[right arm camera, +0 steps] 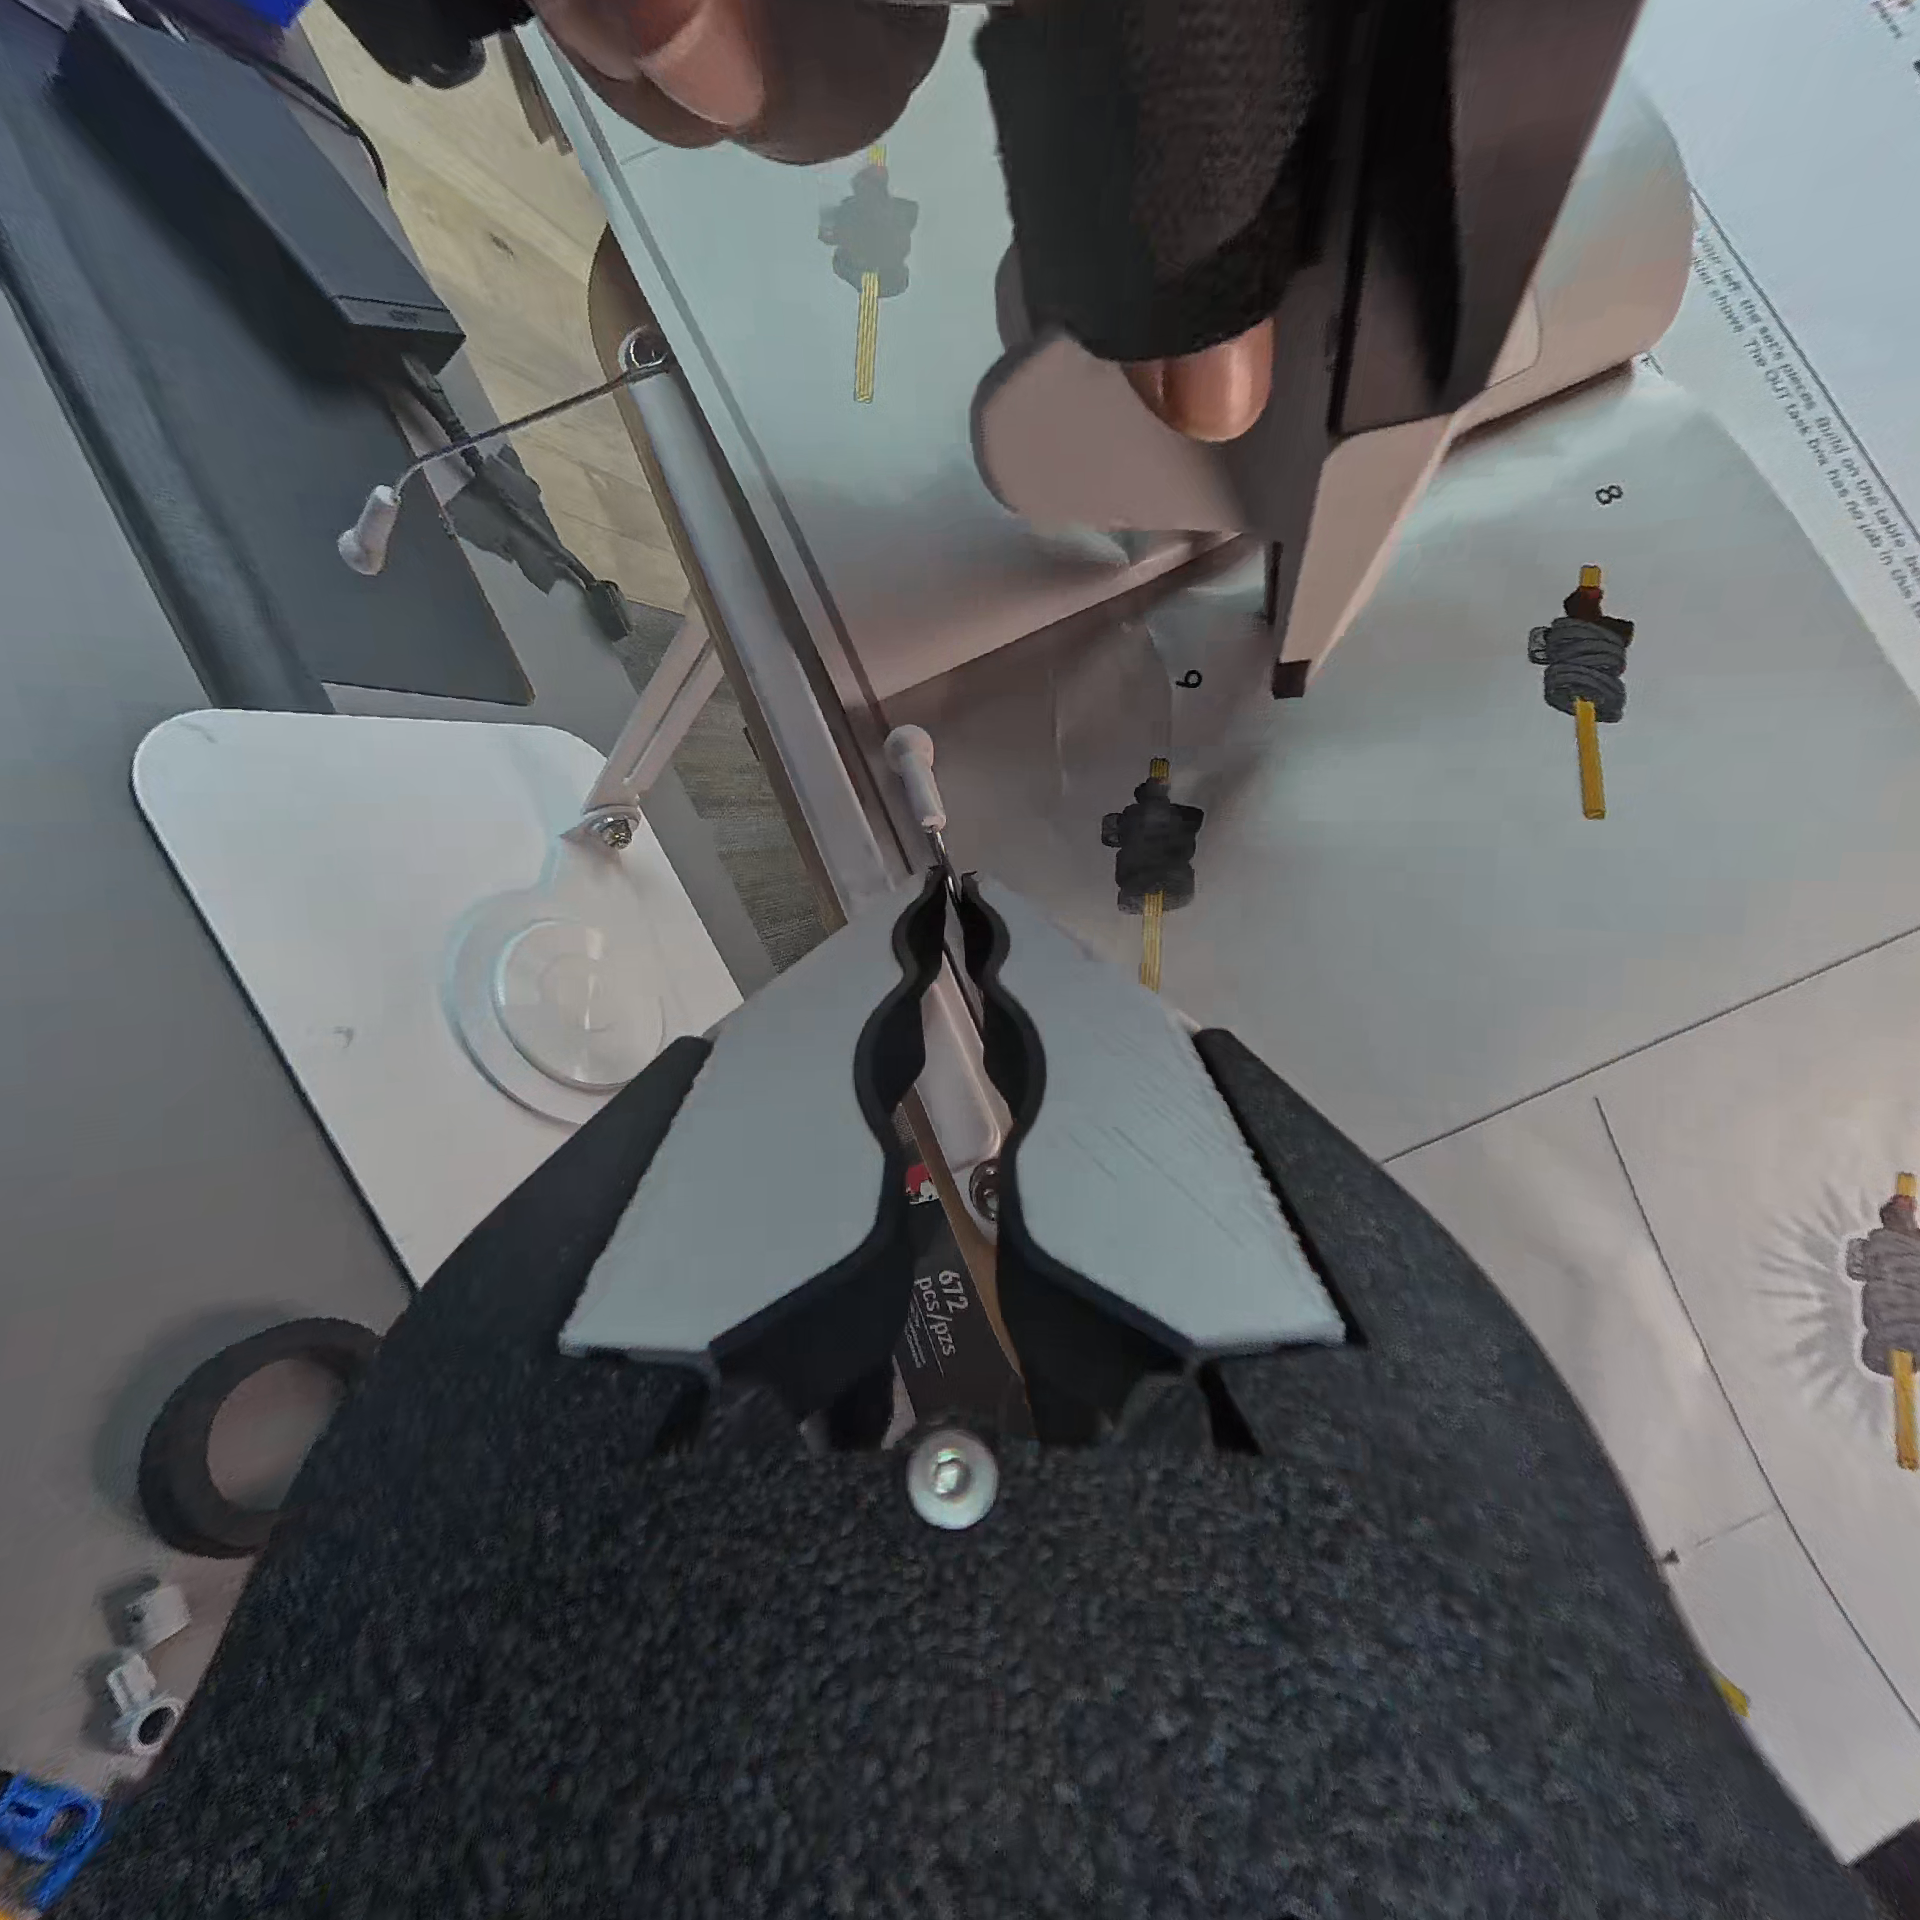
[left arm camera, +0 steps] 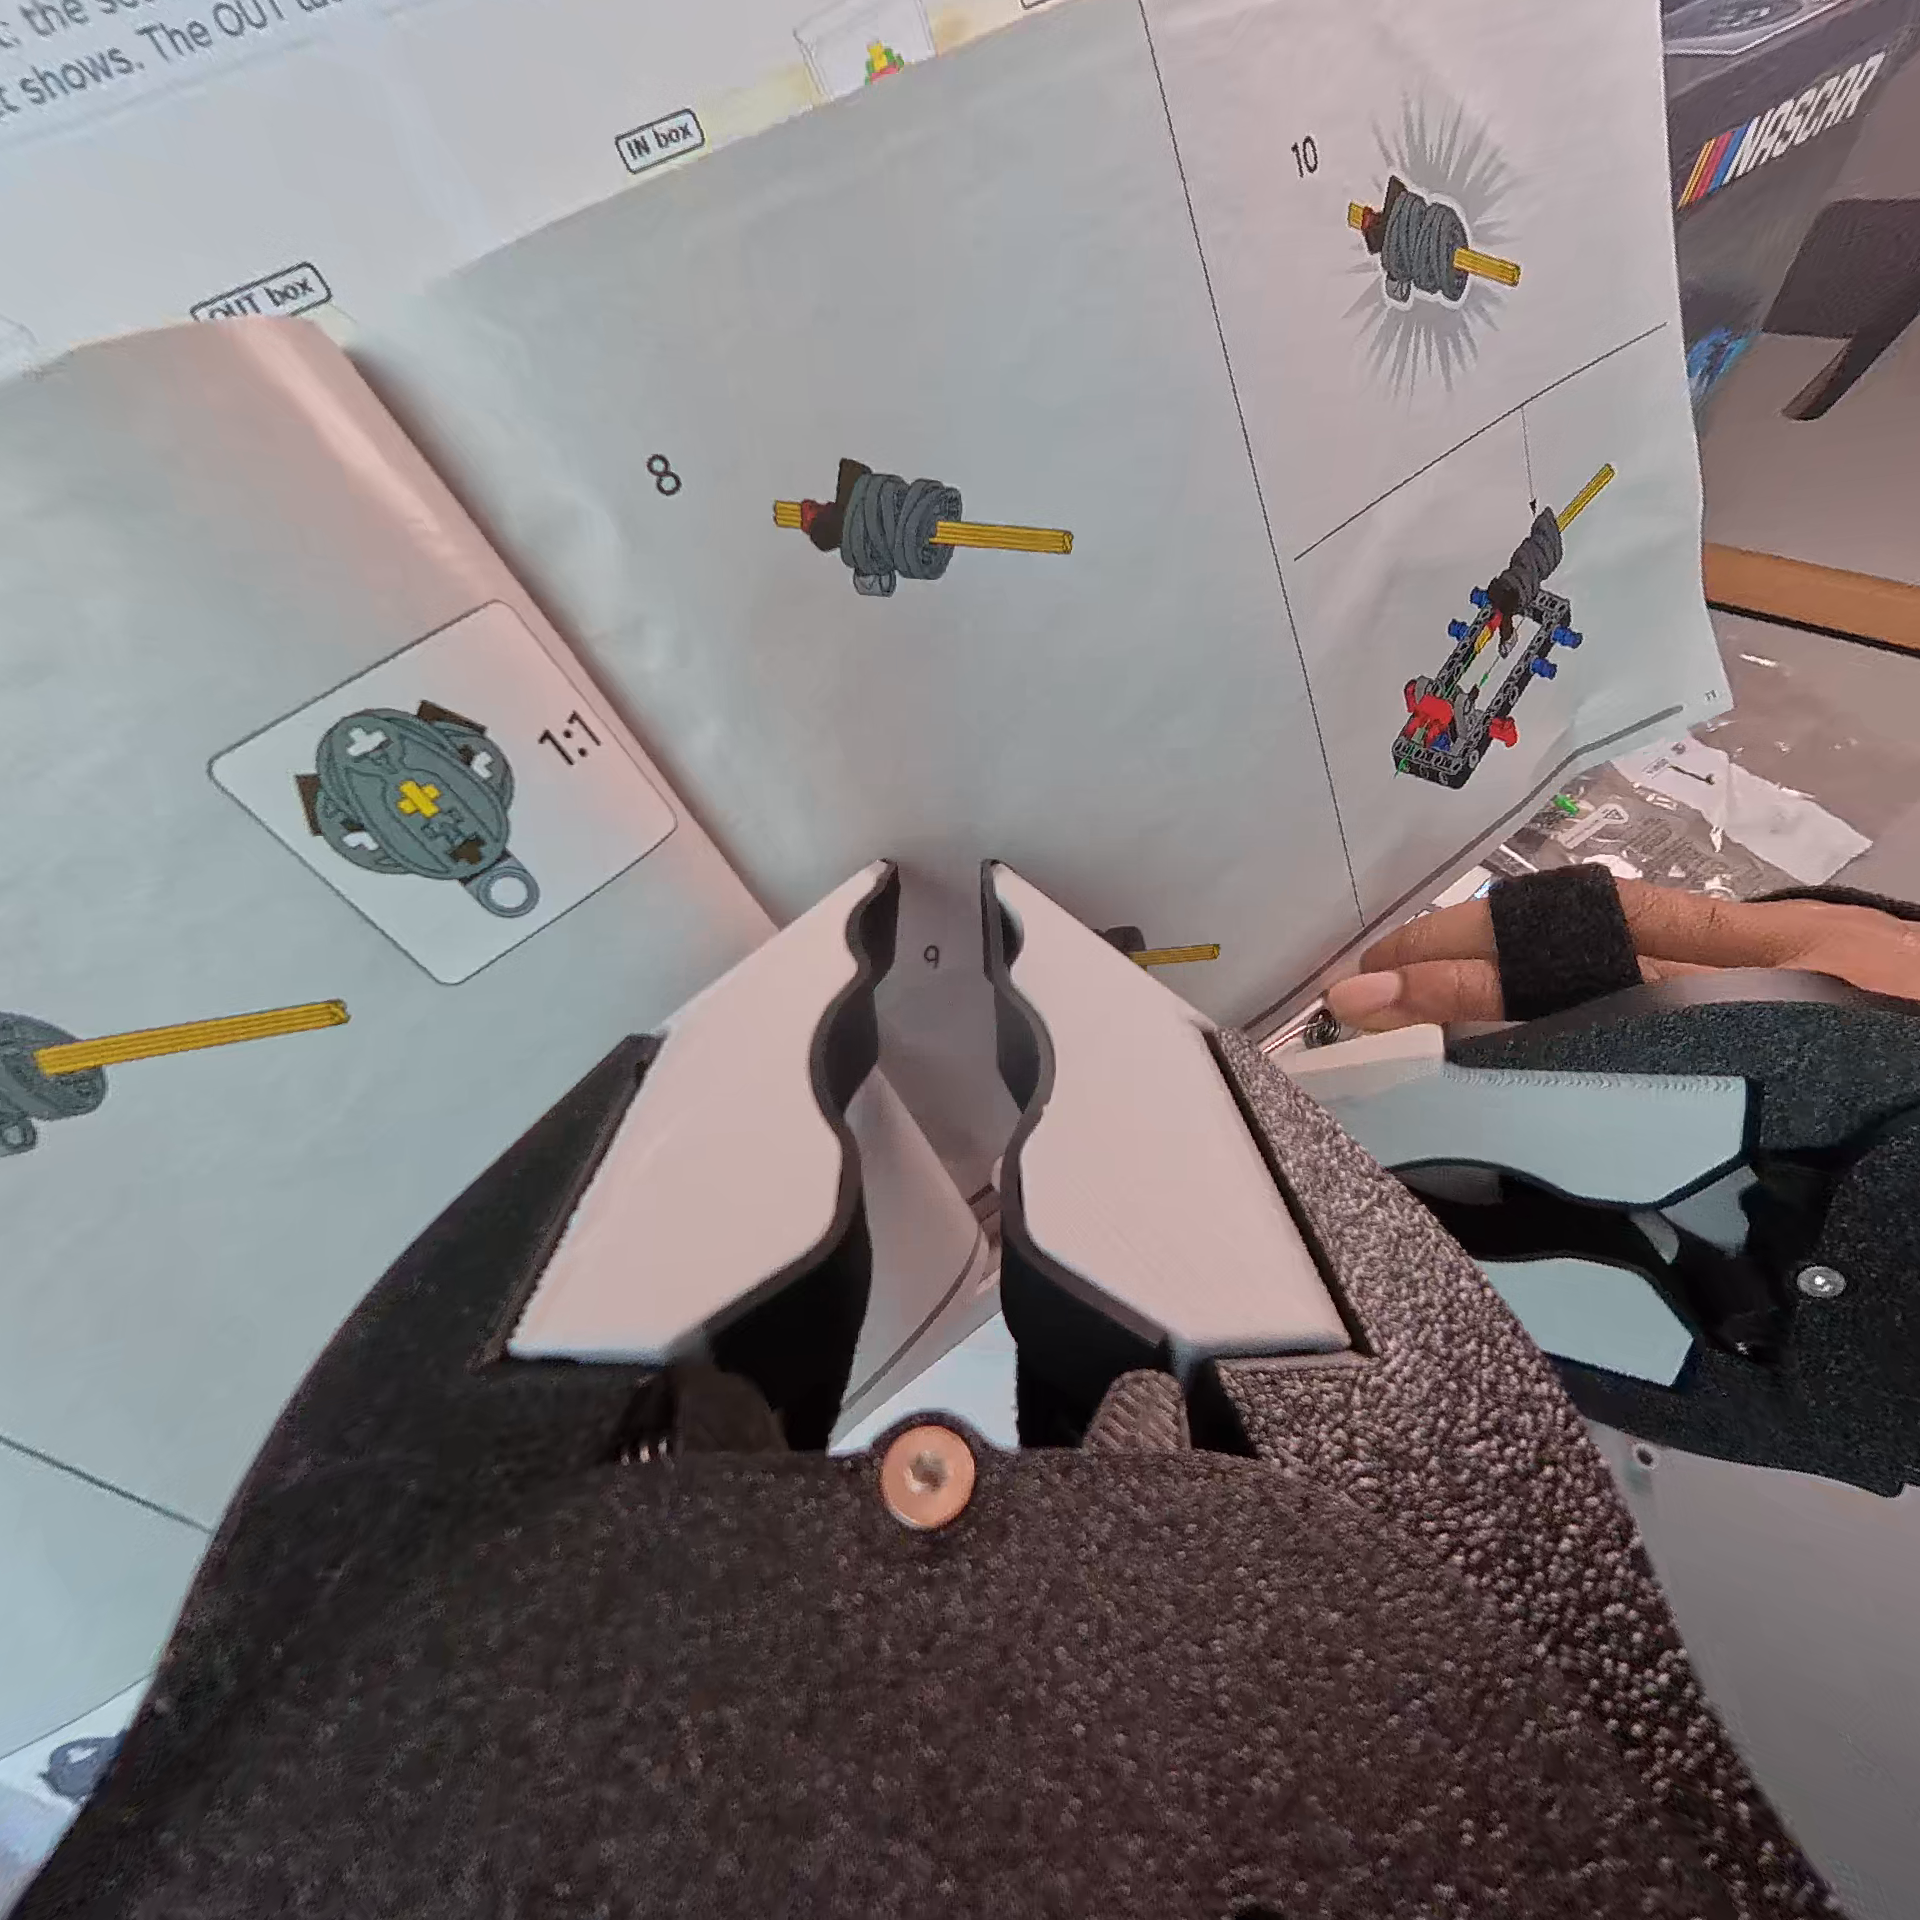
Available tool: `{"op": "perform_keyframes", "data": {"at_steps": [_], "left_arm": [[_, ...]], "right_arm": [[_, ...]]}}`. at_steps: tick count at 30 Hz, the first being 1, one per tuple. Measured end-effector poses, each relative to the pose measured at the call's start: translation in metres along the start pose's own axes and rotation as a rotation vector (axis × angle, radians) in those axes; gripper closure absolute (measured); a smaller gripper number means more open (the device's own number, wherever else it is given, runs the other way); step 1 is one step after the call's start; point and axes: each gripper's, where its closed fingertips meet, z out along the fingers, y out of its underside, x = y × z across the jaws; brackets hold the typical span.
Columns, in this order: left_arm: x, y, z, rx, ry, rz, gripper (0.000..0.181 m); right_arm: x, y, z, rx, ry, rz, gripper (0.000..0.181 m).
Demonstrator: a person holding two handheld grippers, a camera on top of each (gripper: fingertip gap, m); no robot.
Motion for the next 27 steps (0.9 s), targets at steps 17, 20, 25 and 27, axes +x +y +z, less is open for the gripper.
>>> {"op": "perform_keyframes", "data": {"at_steps": [17,20,25,27], "left_arm": [[-0.045,0.061,-0.028,-0.017,-0.139,0.219,0.168],[-0.043,0.066,-0.031,-0.030,-0.150,0.252,0.168],[-0.042,0.073,-0.040,-0.036,-0.158,0.257,0.164],[-0.039,0.073,-0.048,-0.021,-0.148,0.208,0.160]], "right_arm": [[0.075,0.084,-0.034,-0.094,0.240,0.507,0.181],[0.076,0.086,-0.032,-0.098,0.232,0.519,0.181],[0.074,0.080,-0.037,-0.093,0.213,0.551,0.176],[0.069,0.074,-0.042,-0.074,0.198,0.578,0.174]]}}
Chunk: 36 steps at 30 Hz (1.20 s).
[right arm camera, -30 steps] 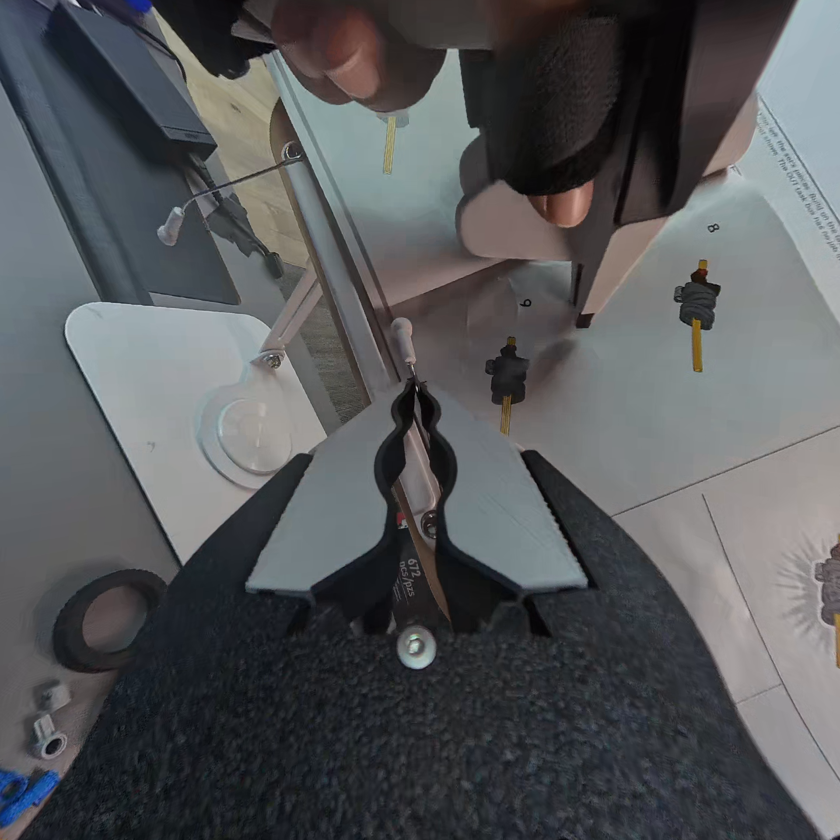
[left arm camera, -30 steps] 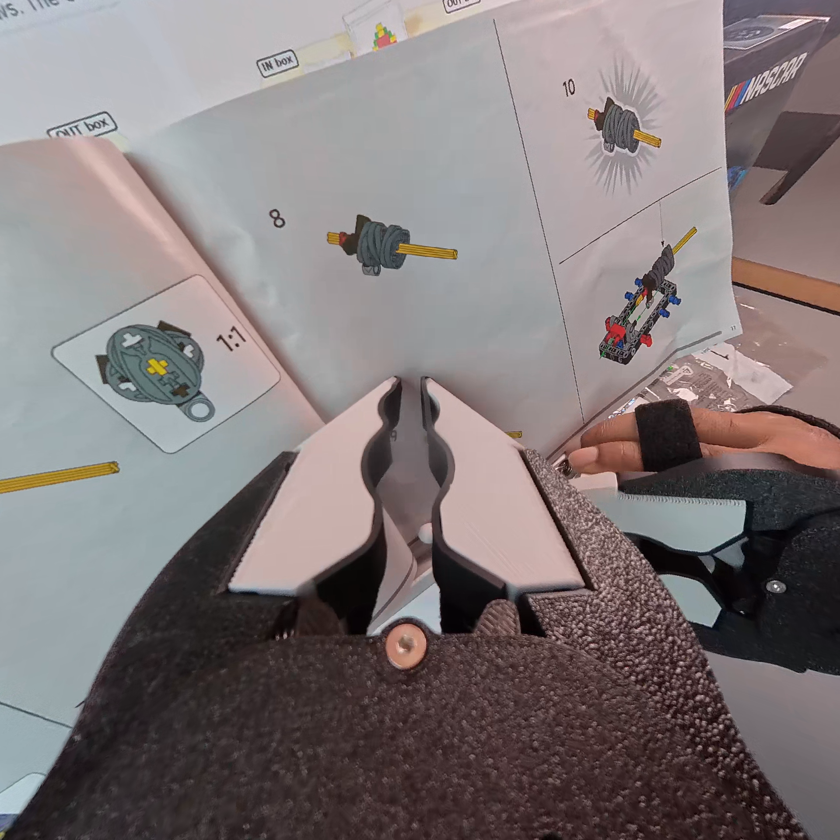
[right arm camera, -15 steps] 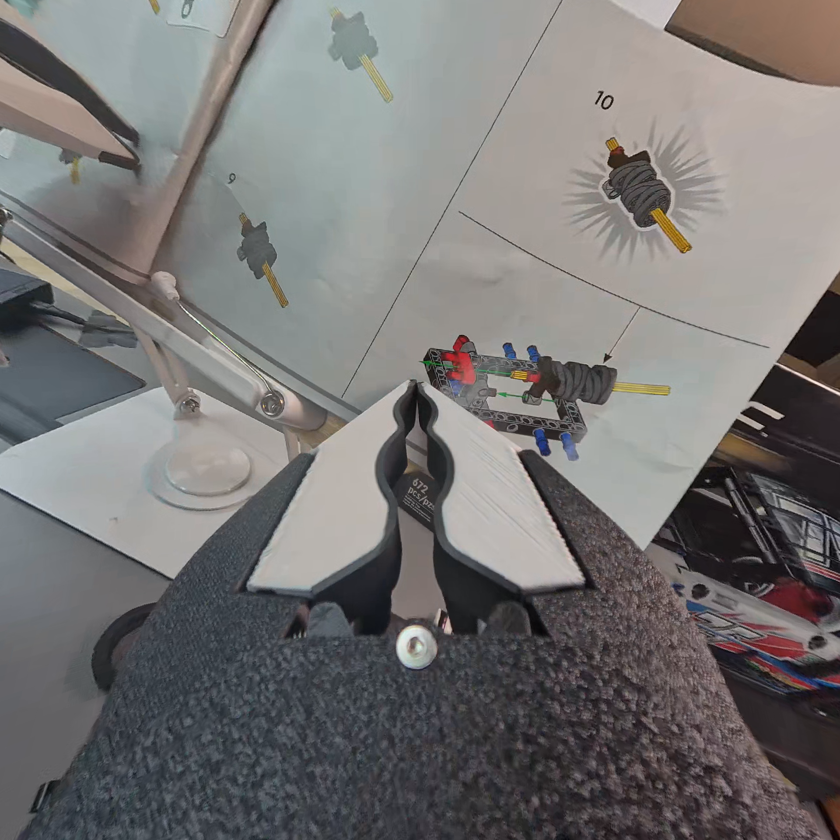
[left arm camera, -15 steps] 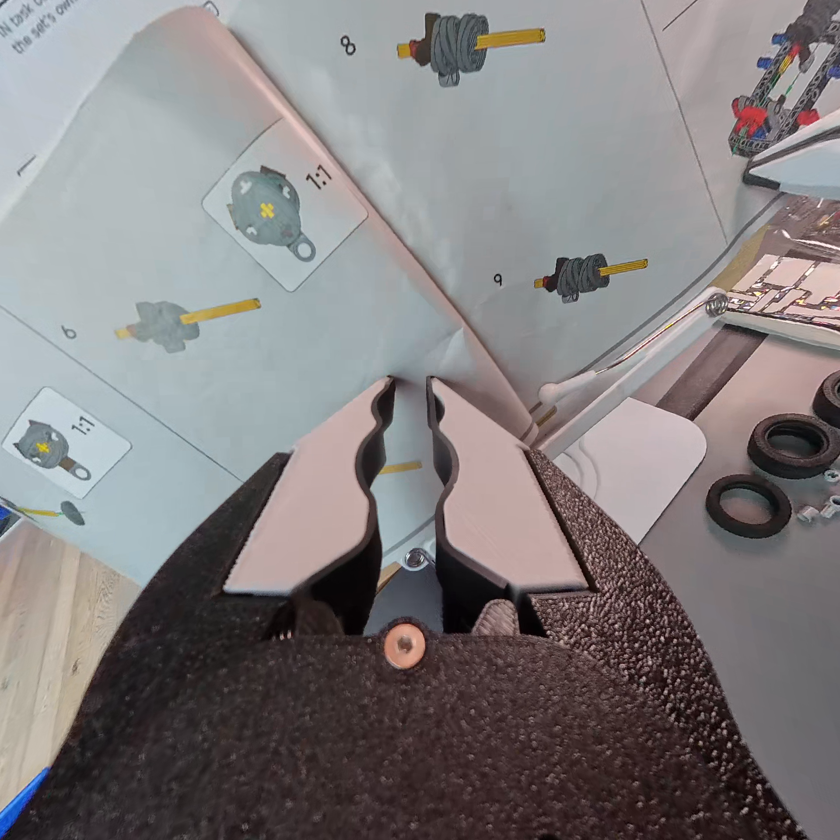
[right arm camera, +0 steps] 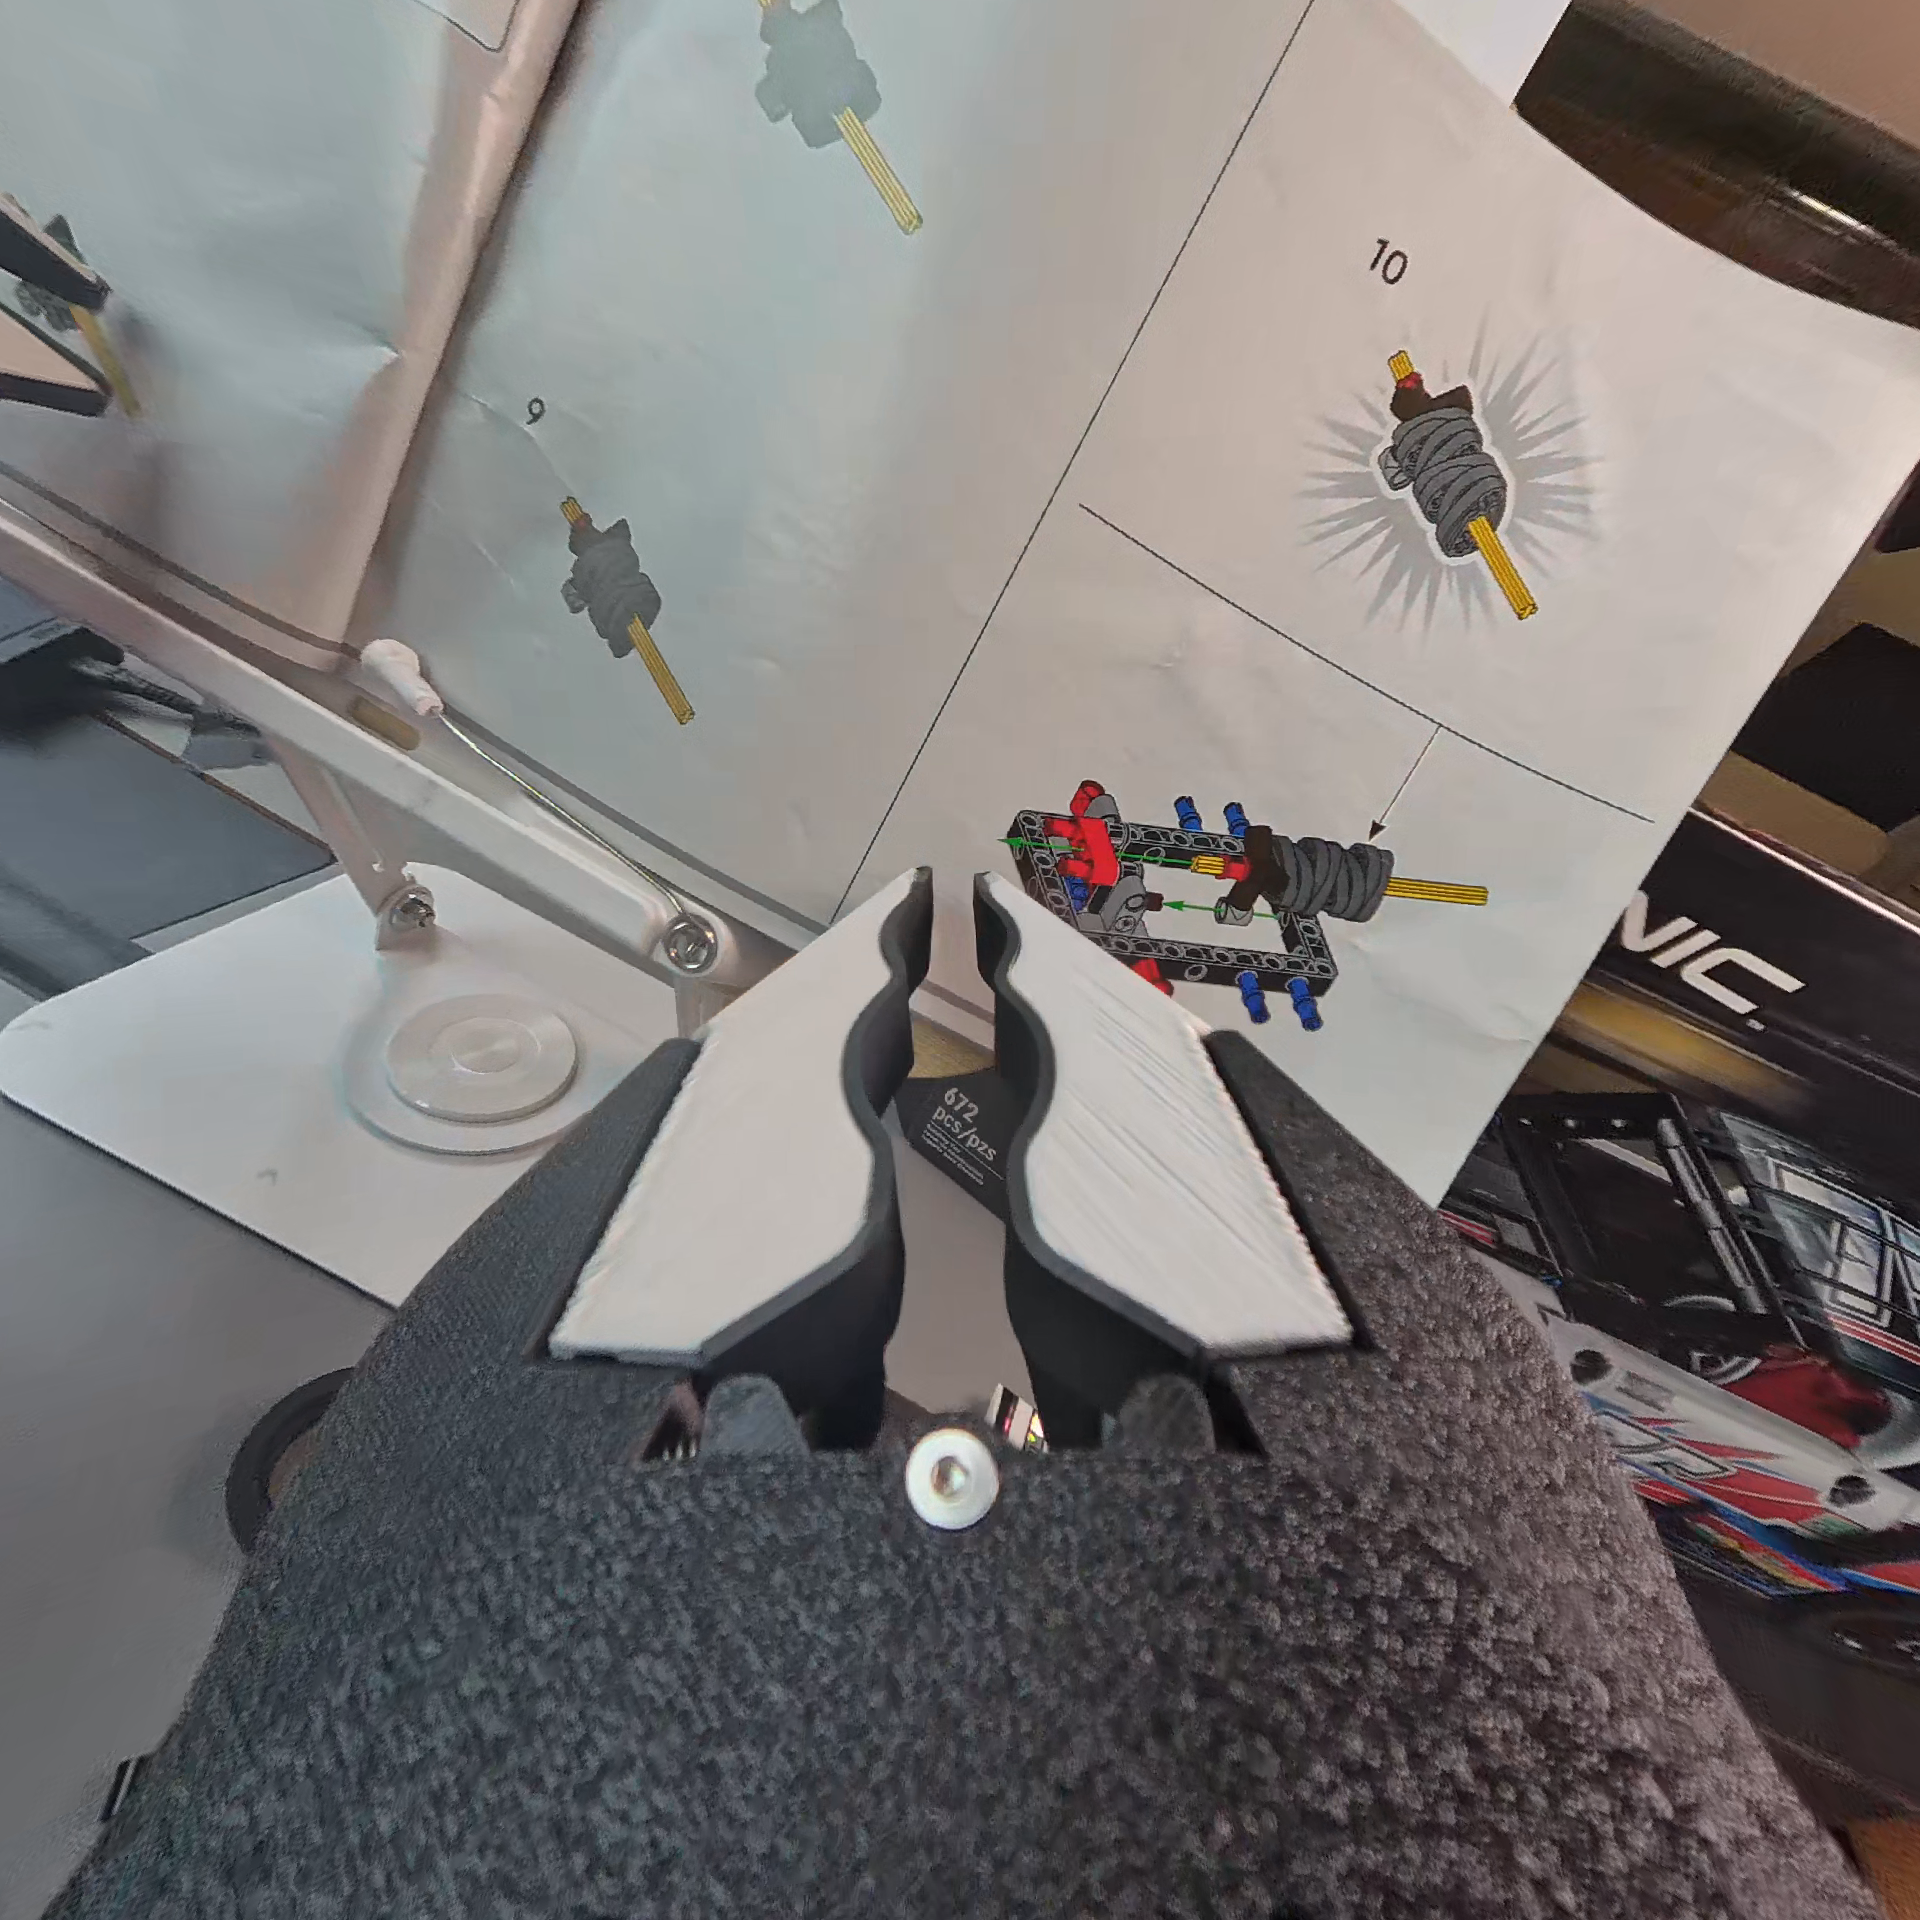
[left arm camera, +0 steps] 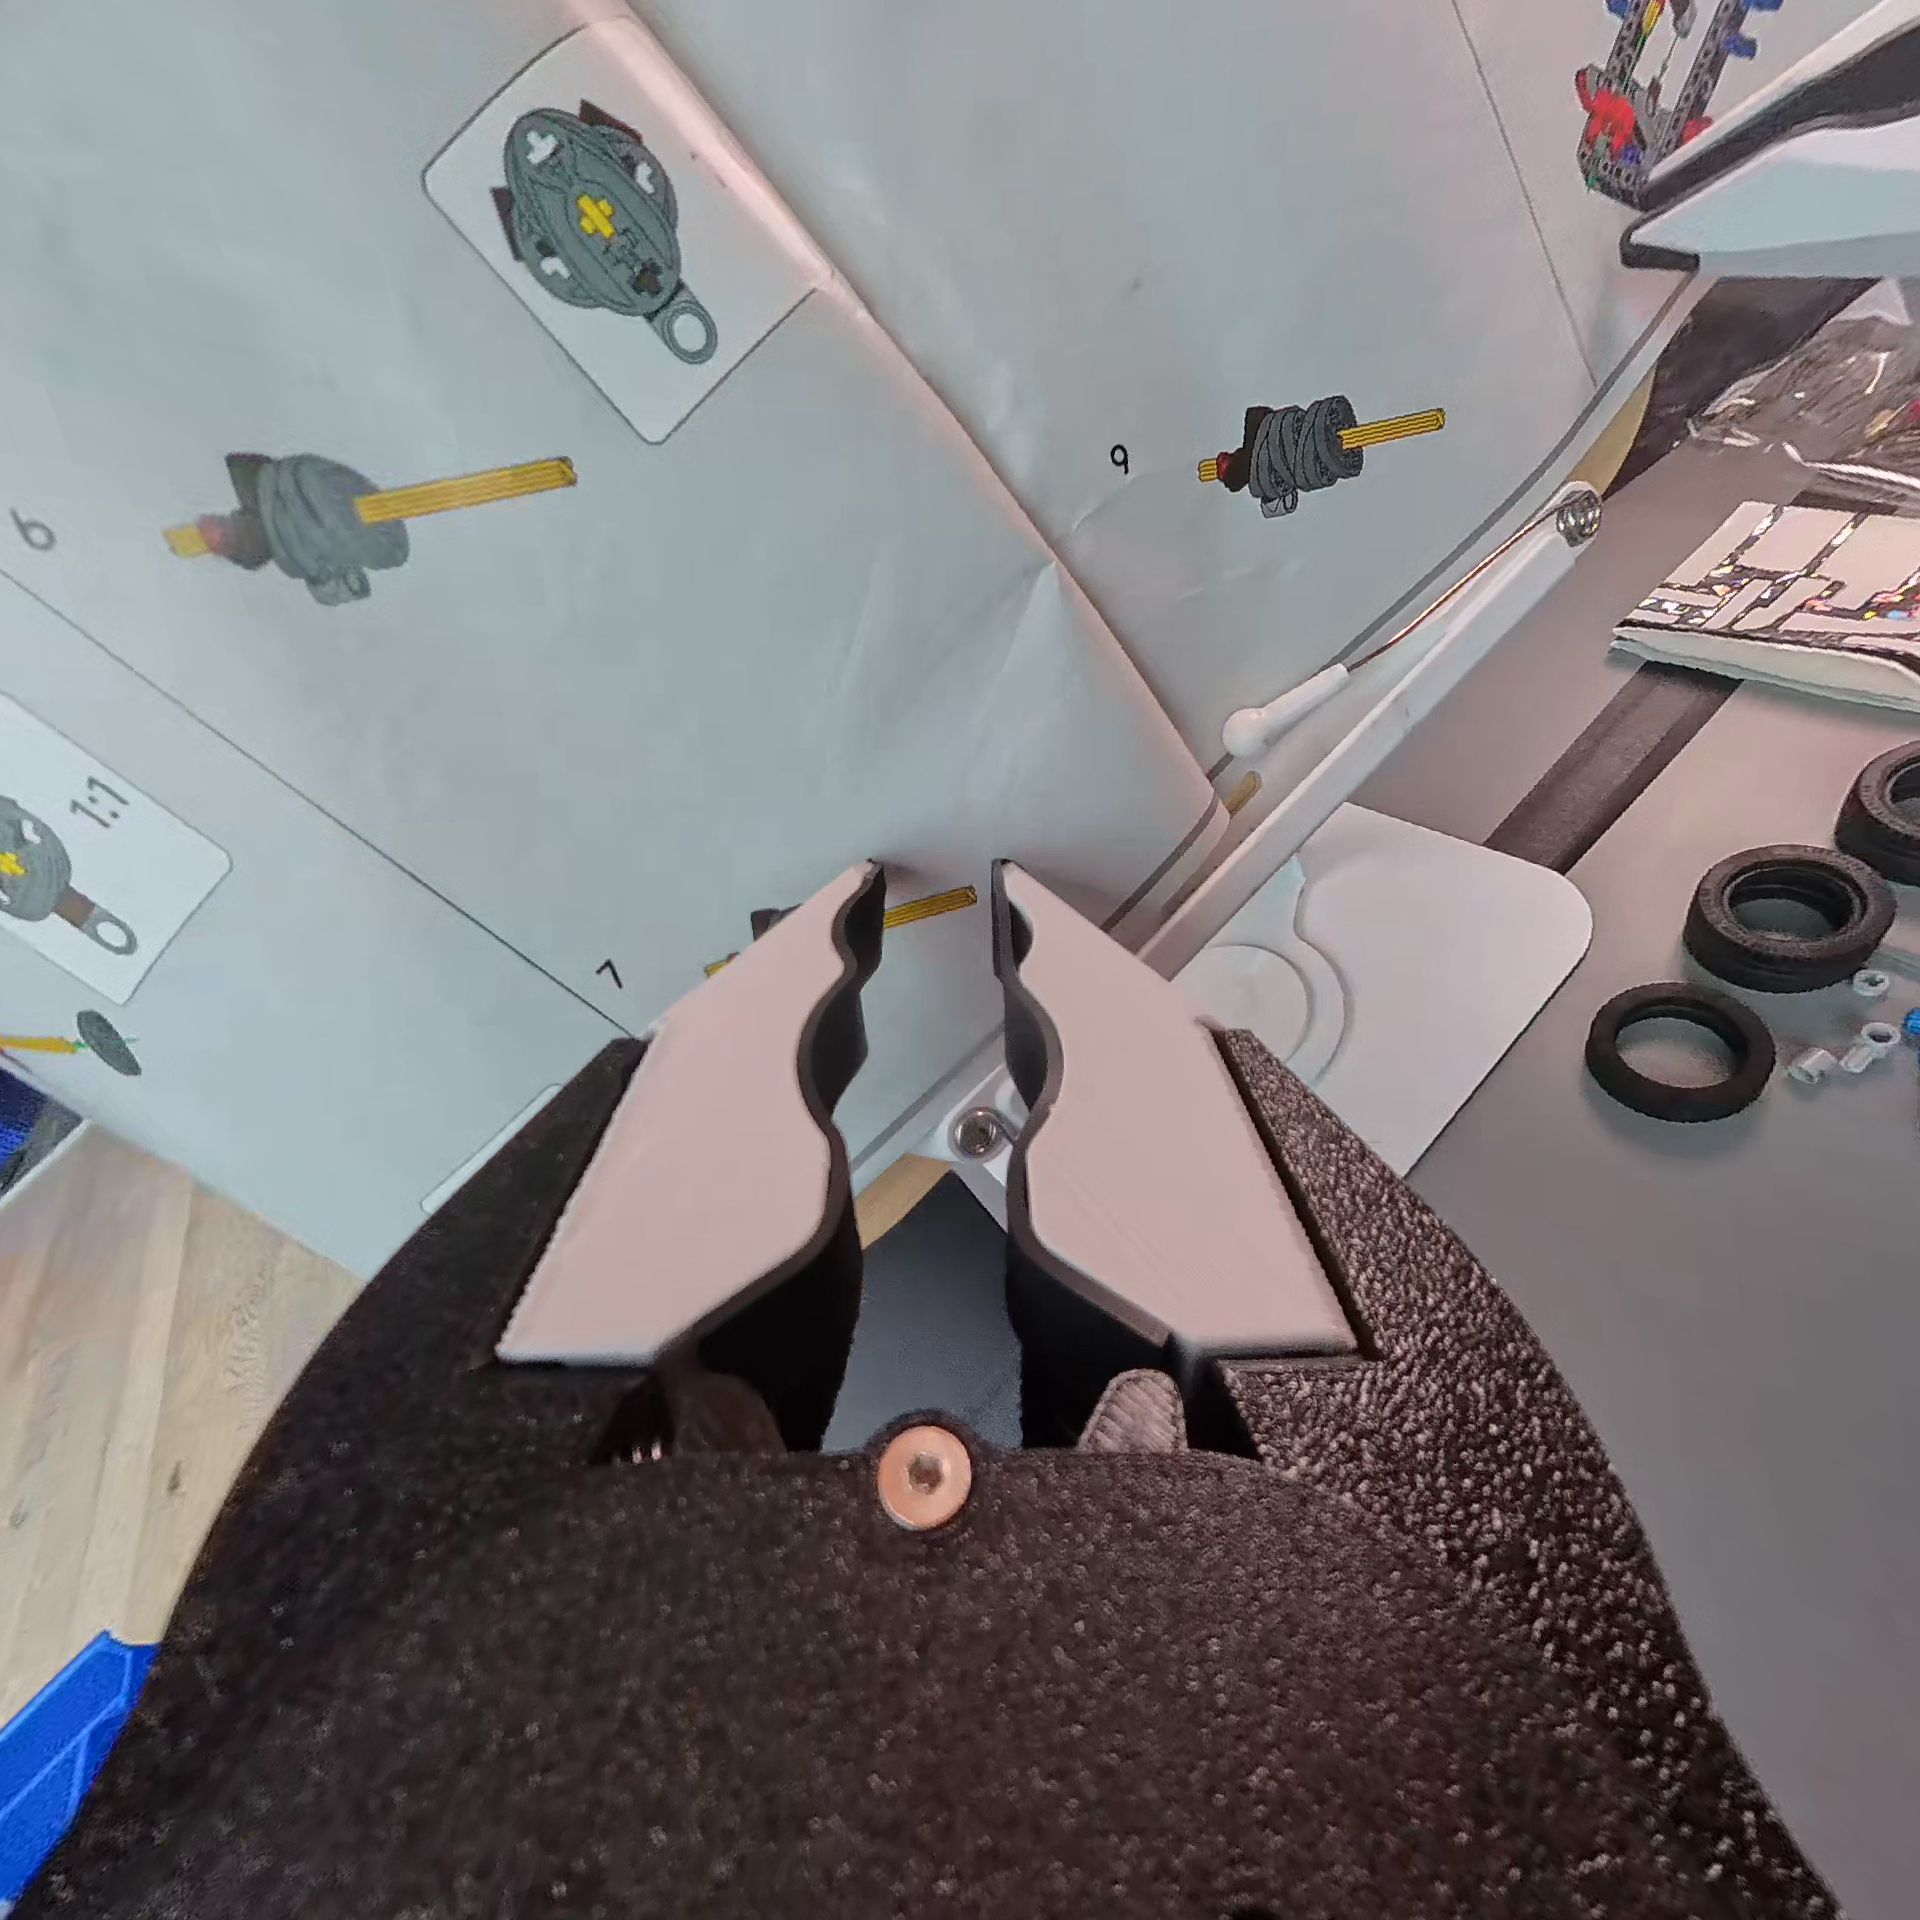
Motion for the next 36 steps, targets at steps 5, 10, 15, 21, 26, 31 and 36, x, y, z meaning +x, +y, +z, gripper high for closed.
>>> {"op": "perform_keyframes", "data": {"at_steps": [5,10,15,21,26,31,36], "left_arm": [[0.006,-0.004,-0.026,0.083,0.015,-0.147,0.156],[0.026,-0.013,-0.055,0.192,0.057,-0.272,0.152],[0.050,-0.020,-0.099,0.339,0.070,-0.366,0.145],[0.081,0.002,-0.155,0.421,0.077,-0.428,0.134],[0.103,0.021,-0.195,0.453,0.084,-0.486,0.126],[0.133,0.013,-0.205,0.461,0.139,-0.453,0.121],[0.162,0.047,-0.187,0.389,0.181,-0.432,0.124]], "right_arm": [[-0.025,-0.002,-0.021,0.035,-0.069,0.034,0.168],[-0.050,-0.003,-0.046,0.059,-0.149,0.102,0.166],[-0.050,-0.005,-0.078,0.098,-0.144,0.171,0.163],[-0.013,-0.005,-0.109,0.144,0.000,0.219,0.155],[-0.005,-0.006,-0.119,0.155,-0.005,0.227,0.145],[-0.001,0.004,-0.118,0.142,-0.008,0.280,0.139],[-0.004,0.006,-0.120,0.140,-0.016,0.265,0.139]]}}
